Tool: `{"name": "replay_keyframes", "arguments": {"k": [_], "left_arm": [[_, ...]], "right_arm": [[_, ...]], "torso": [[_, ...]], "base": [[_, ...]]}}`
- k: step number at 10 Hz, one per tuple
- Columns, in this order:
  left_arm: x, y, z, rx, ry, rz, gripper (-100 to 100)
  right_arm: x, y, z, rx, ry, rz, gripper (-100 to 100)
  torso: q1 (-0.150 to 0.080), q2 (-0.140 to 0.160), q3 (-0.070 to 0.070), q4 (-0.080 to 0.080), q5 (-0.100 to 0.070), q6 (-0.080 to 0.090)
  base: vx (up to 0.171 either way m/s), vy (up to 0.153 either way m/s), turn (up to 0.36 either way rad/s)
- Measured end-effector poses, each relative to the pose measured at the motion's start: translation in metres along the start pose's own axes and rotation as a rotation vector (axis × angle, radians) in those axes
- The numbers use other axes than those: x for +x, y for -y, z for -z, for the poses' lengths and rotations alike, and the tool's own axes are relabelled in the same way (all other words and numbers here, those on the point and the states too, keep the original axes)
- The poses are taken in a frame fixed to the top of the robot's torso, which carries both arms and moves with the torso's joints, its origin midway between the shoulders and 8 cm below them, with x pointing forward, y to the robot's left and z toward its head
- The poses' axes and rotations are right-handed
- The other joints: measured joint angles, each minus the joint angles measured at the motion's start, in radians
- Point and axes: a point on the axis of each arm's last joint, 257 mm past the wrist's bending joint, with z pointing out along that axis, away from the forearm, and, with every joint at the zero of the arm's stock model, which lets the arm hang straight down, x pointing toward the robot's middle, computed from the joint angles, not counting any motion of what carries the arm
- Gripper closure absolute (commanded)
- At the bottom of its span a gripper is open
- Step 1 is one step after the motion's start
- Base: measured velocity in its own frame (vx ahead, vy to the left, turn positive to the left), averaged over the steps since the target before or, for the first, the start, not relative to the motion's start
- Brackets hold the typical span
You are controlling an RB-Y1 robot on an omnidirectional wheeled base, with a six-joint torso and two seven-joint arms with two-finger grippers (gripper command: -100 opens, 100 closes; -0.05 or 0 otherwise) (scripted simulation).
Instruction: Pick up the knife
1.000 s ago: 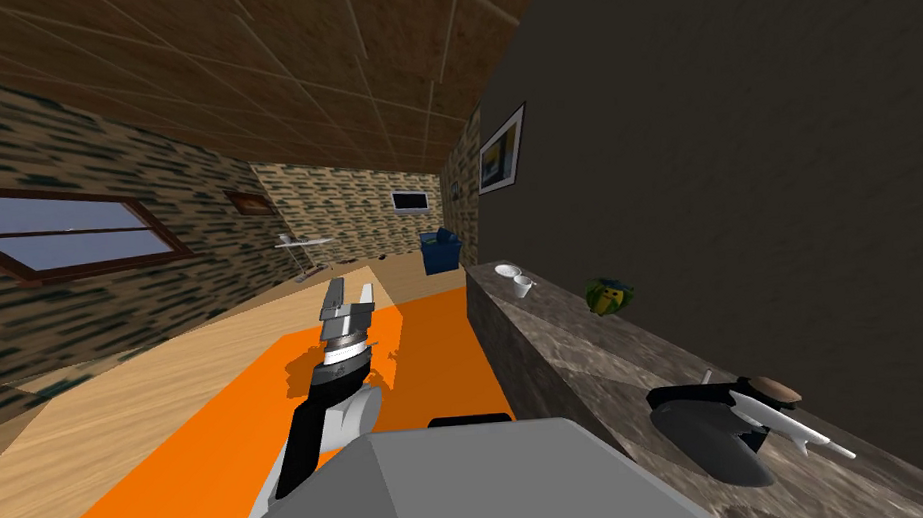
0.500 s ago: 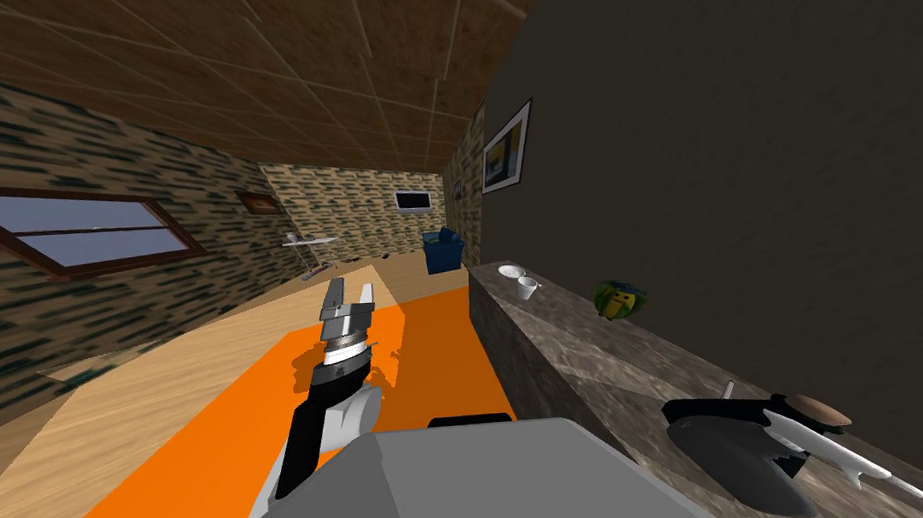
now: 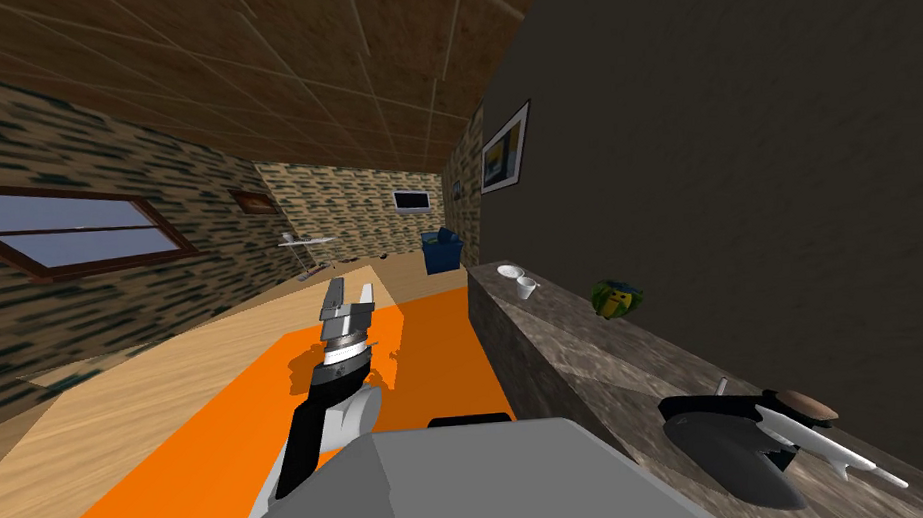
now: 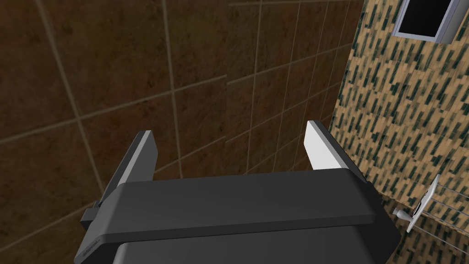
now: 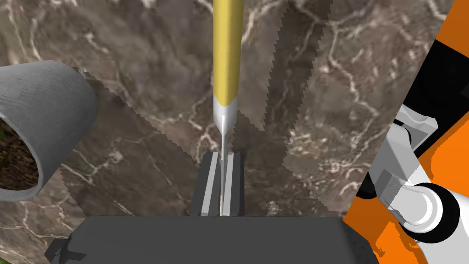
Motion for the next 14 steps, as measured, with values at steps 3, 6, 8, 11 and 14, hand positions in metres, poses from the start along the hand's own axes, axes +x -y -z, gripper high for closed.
{"name": "replay_keyframes", "arguments": {"k": [3,6,8,11,14], "left_arm": [[0.0,0.0,0.0,0.0,0.0,0.0,0],[0.0,0.0,0.0,0.0,0.0,0.0,0],[0.0,0.0,0.0,0.0,0.0,0.0,0],[0.0,0.0,0.0,0.0,0.0,0.0,0],[0.0,0.0,0.0,0.0,0.0,0.0,0]], "right_arm": [[-0.014,0.007,0.001,0.0,0.016,0.011,100],[-0.036,0.017,-0.004,-0.015,0.036,0.035,100],[-0.046,0.014,-0.005,-0.041,0.031,0.038,100],[-0.07,0.019,-0.006,-0.057,0.04,0.056,100],[-0.091,0.024,-0.006,-0.064,0.048,0.08,100]], "torso": [[-0.001,0.0,0.0,0.0,0.0,-0.001],[-0.004,0.002,0.002,0.001,-0.003,0.001],[-0.004,0.002,0.001,0.001,-0.004,0.001],[-0.005,0.002,0.002,0.001,-0.006,0.002],[-0.006,0.004,0.003,0.002,-0.009,0.004]], "base": [[-0.022,-0.011,-0.06],[-0.033,-0.019,-0.081],[-0.022,-0.016,-0.07],[-0.014,-0.008,-0.014],[-0.026,-0.014,-0.083]]}}
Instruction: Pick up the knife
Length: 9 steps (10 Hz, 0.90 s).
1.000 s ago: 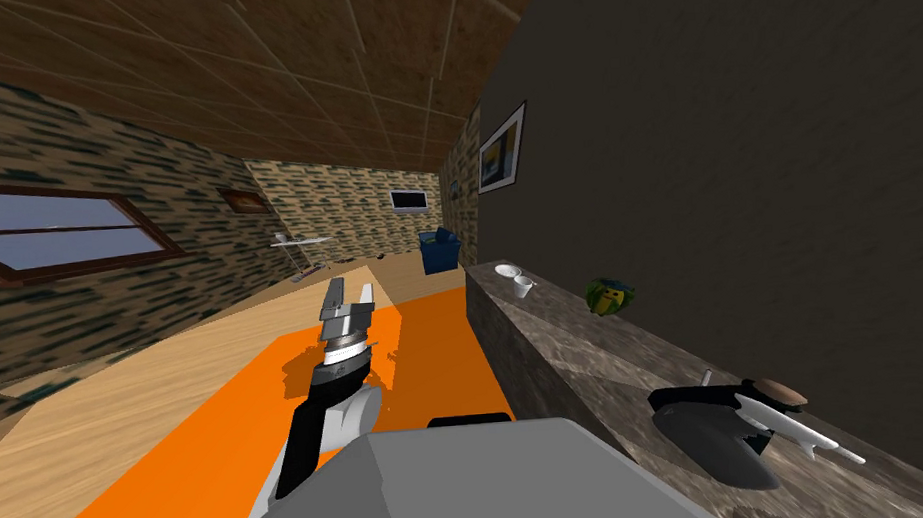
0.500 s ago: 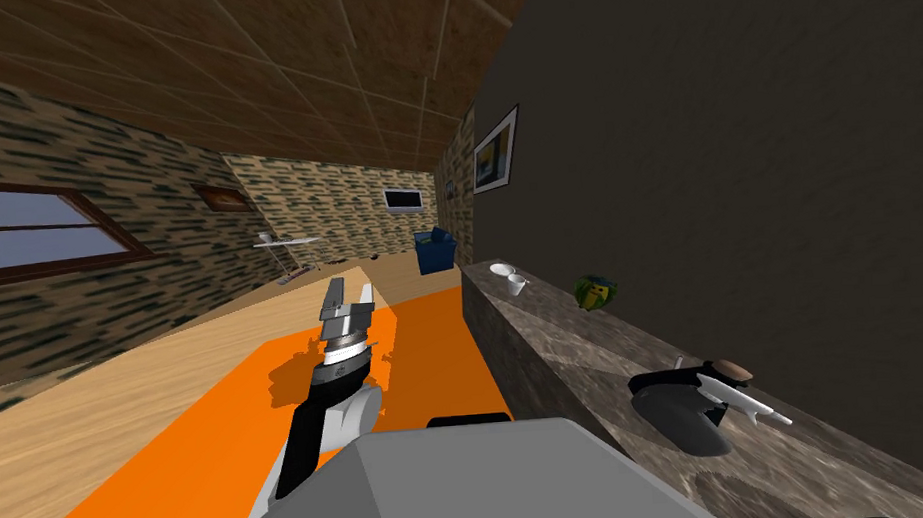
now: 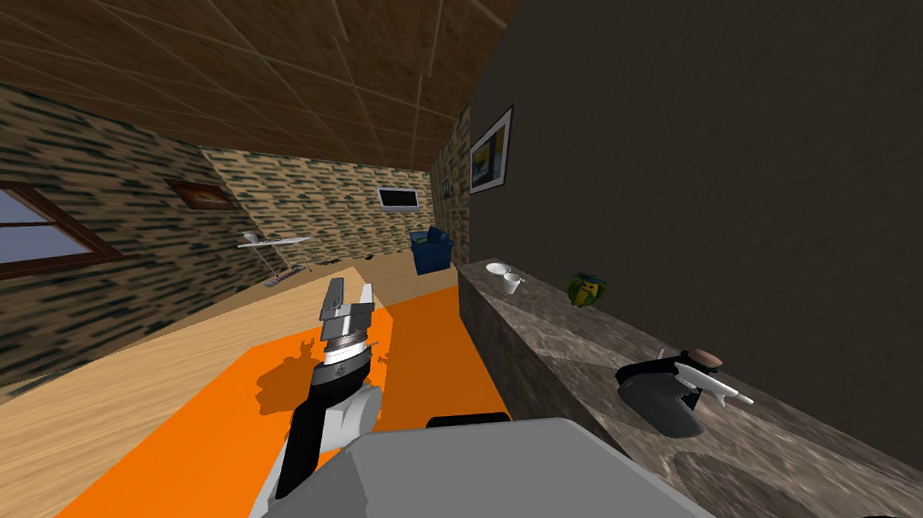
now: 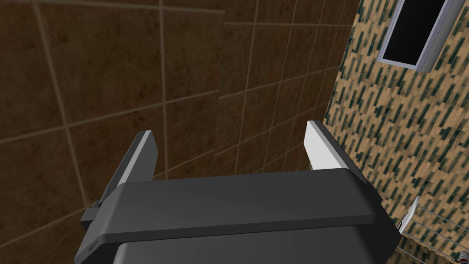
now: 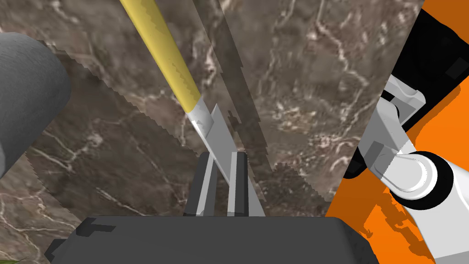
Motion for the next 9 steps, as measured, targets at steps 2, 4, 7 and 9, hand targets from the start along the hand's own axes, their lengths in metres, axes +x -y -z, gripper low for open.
{"name": "replay_keyframes", "arguments": {"k": [2,4,7,9], "left_arm": [[0.0,0.0,0.0,0.0,0.0,0.0,0],[0.0,0.0,0.0,0.0,0.0,0.0,0],[0.0,0.0,0.0,0.0,0.0,0.0,0],[0.0,0.0,0.0,0.0,0.0,0.0,0]], "right_arm": [[0.0,-0.002,0.0,-0.018,-0.012,-0.002,100],[-0.024,0.005,-0.001,-0.013,0.003,0.023,100],[-0.037,0.011,0.0,-0.021,-0.002,0.039,100],[-0.043,0.016,0.002,-0.024,-0.012,0.049,100]], "torso": [[0.0,-0.001,-0.001,0.0,0.0,0.001],[0.0,-0.001,0.0,0.0,0.0,0.001],[0.0,-0.001,-0.001,0.0,0.0,0.002],[0.0,-0.001,-0.001,-0.001,0.0,0.002]], "base": [[-0.012,-0.011,-0.083],[-0.023,-0.012,-0.03],[-0.018,-0.016,-0.078],[-0.009,-0.005,0.007]]}}
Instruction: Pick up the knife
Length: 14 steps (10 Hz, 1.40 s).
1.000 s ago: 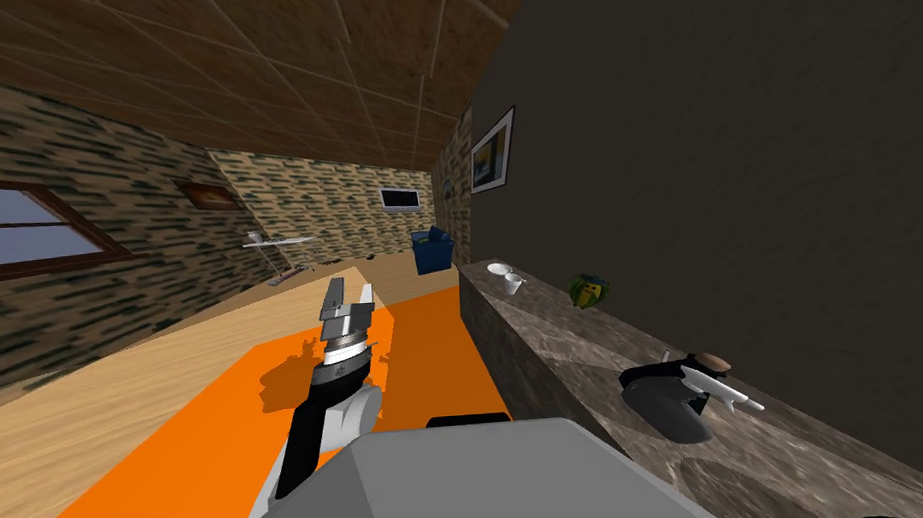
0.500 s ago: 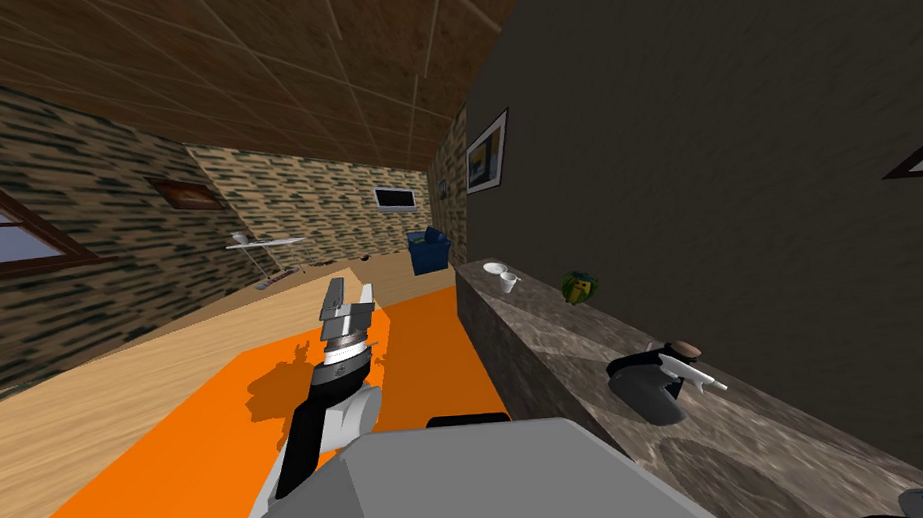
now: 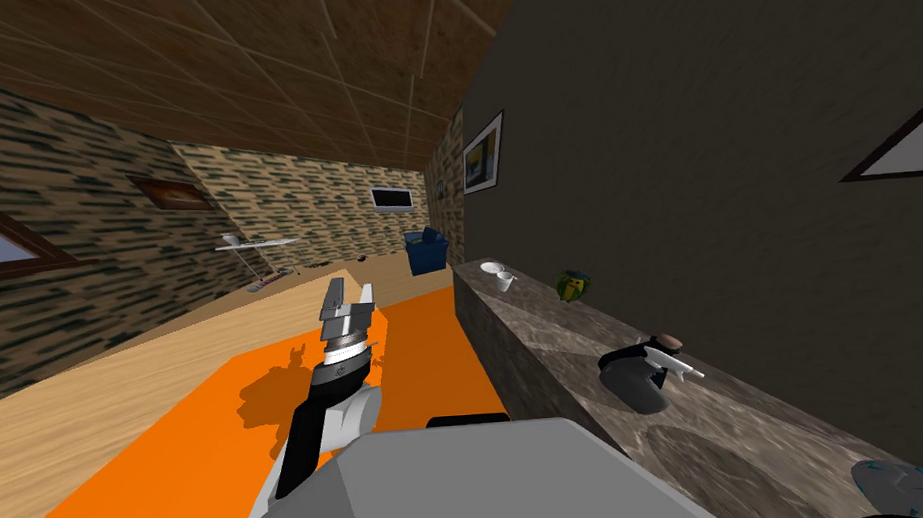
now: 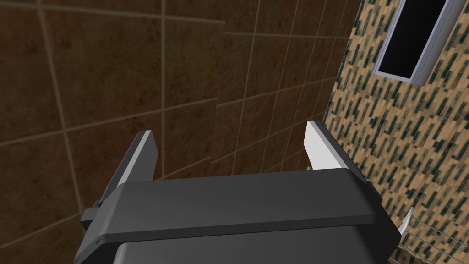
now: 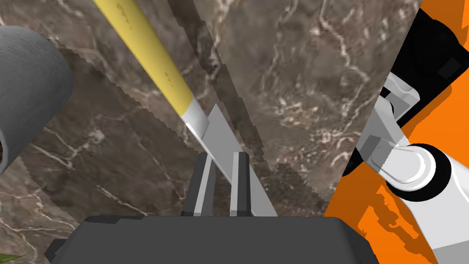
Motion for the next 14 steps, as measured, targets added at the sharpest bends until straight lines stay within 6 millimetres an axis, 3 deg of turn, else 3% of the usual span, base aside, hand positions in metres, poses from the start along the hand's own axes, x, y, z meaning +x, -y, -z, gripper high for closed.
{"name": "replay_keyframes", "arguments": {"k": [1,3,5,7,10,12,14], "left_arm": [[0.0,0.0,0.0,0.0,0.0,0.0,0],[0.0,0.0,0.0,0.0,0.0,0.0,0],[0.0,0.0,0.0,0.0,0.0,0.0,0],[0.0,0.0,0.0,0.0,0.0,0.0,0],[0.0,0.0,0.0,0.0,0.0,0.0,0],[0.0,0.0,0.0,0.0,0.0,0.0,0],[0.0,0.0,0.0,0.0,0.0,0.0,0]], "right_arm": [[0.002,-0.001,0.0,-0.005,-0.008,-0.004,100],[-0.021,0.009,0.004,0.008,0.004,0.023,100],[-0.019,0.01,0.003,0.003,-0.013,0.023,100],[-0.039,0.021,0.008,0.021,0.003,0.054,100],[-0.038,0.023,0.008,0.017,-0.023,0.054,100],[-0.06,0.035,0.013,0.04,-0.008,0.088,100],[-0.057,0.036,0.015,0.038,-0.03,0.087,100]], "torso": [[0.001,-0.001,0.0,0.0,0.0,0.0],[0.0,0.0,0.0,0.0,0.0,0.0],[0.001,-0.001,-0.001,0.0,0.0,0.001],[0.0,0.0,0.0,0.0,0.0,0.001],[0.001,-0.001,-0.001,0.0,0.001,0.002],[0.0,0.0,0.0,0.0,0.001,0.002],[0.001,-0.001,0.0,0.0,0.001,0.003]], "base": [[-0.028,-0.022,-0.178],[-0.02,-0.014,-0.029],[-0.013,-0.011,-0.093],[-0.022,-0.014,-0.031],[-0.006,-0.008,-0.048],[-0.027,-0.018,-0.035],[-0.016,-0.011,-0.098]]}}
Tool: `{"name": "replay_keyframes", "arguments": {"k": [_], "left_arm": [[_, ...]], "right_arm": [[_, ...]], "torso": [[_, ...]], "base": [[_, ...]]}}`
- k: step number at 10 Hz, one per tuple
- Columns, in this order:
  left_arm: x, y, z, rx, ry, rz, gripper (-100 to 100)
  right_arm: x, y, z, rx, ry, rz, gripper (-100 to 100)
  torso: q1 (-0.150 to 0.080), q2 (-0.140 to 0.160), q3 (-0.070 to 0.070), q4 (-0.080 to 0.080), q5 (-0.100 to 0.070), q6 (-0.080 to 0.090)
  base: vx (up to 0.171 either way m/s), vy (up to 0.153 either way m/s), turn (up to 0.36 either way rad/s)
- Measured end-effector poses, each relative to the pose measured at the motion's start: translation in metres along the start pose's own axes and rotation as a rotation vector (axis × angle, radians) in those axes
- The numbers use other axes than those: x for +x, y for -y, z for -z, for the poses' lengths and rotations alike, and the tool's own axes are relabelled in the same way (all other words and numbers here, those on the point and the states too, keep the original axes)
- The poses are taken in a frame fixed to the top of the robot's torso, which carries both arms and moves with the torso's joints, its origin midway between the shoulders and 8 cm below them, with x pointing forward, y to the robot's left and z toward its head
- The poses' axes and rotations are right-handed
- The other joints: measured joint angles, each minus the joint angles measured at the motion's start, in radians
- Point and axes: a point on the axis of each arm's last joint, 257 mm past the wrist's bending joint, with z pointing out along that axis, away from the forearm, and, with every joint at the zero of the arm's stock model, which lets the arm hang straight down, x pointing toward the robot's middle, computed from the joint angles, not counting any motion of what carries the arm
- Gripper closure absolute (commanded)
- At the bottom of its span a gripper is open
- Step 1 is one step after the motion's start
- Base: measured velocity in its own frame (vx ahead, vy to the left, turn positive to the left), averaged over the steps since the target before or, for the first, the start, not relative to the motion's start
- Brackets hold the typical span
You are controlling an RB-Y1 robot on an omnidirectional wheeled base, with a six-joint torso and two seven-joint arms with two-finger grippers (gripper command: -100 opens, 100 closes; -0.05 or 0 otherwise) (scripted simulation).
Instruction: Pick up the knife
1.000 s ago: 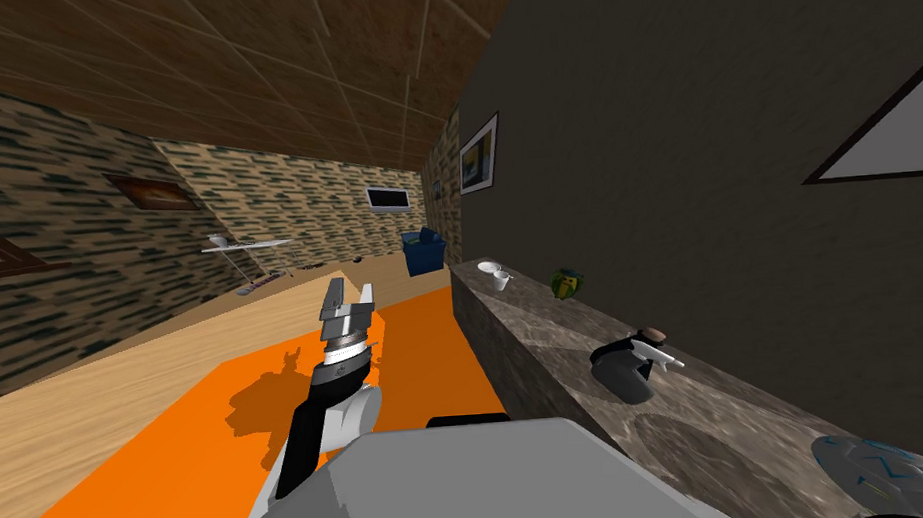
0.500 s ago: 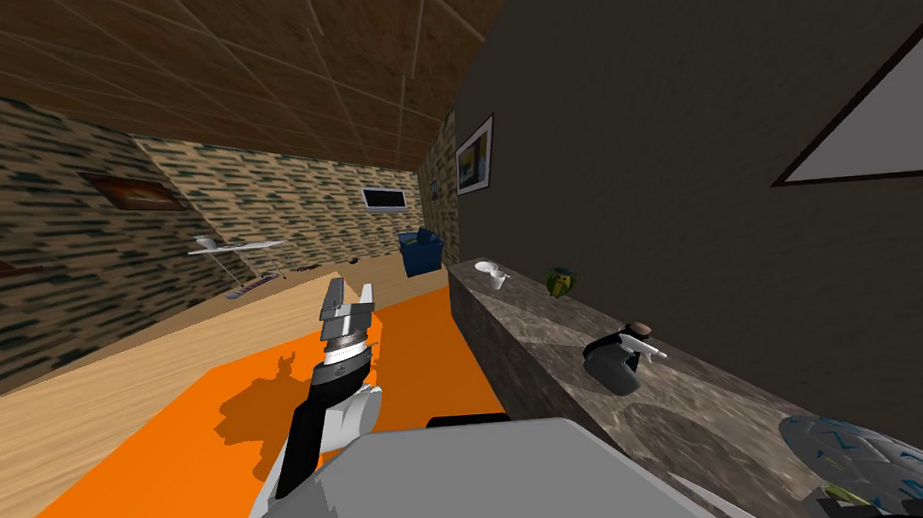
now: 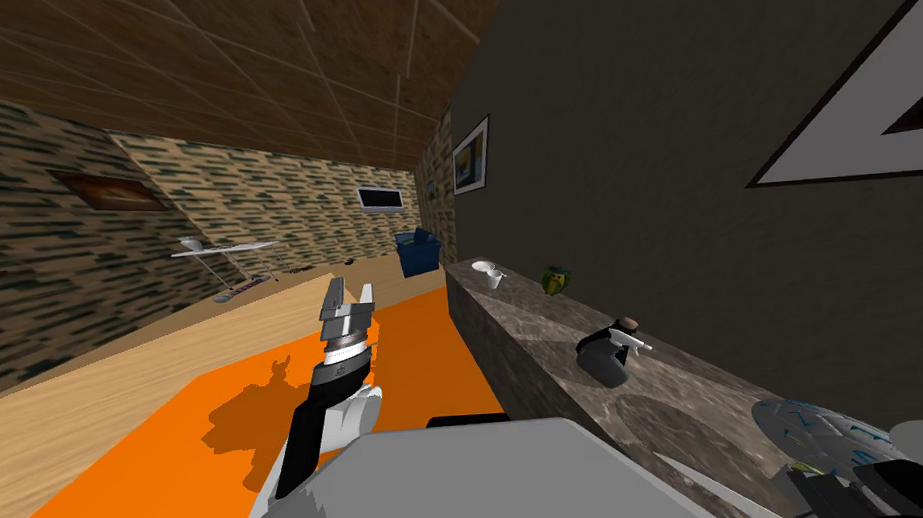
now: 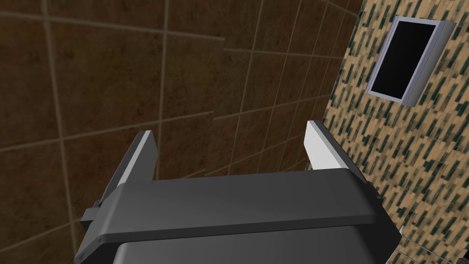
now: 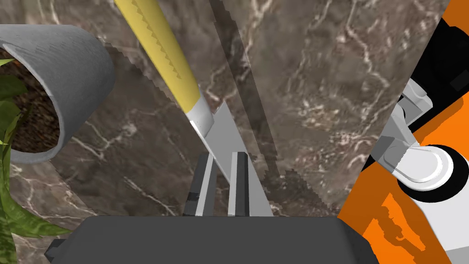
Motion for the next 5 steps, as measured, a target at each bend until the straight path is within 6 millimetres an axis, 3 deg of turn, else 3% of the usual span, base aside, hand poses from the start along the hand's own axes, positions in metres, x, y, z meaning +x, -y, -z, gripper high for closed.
{"name": "replay_keyframes", "arguments": {"k": [2,4,5], "left_arm": [[0.0,0.0,0.0,0.0,0.0,0.0,0],[0.0,0.0,0.0,0.0,0.0,0.0,0],[0.0,0.0,0.0,0.0,0.0,0.0,0]], "right_arm": [[-0.0214,0.013,0.0057,0.026,0.011,0.033,100],[-0.0198,0.0155,0.0071,0.029,-0.009,0.034,100],[-0.0193,0.0156,0.0073,0.029,-0.011,0.031,0]], "torso": [[0.0,0.001,0.0,0.0,0.0,0.0],[0.0,-0.001,0.0,0.0,0.0,0.0],[0.001,-0.001,0.0,0.0,0.0,0.0]], "base": [[-0.021,-0.016,-0.016],[0.0,-0.002,0.007],[0.0,0.0,0.0]]}}
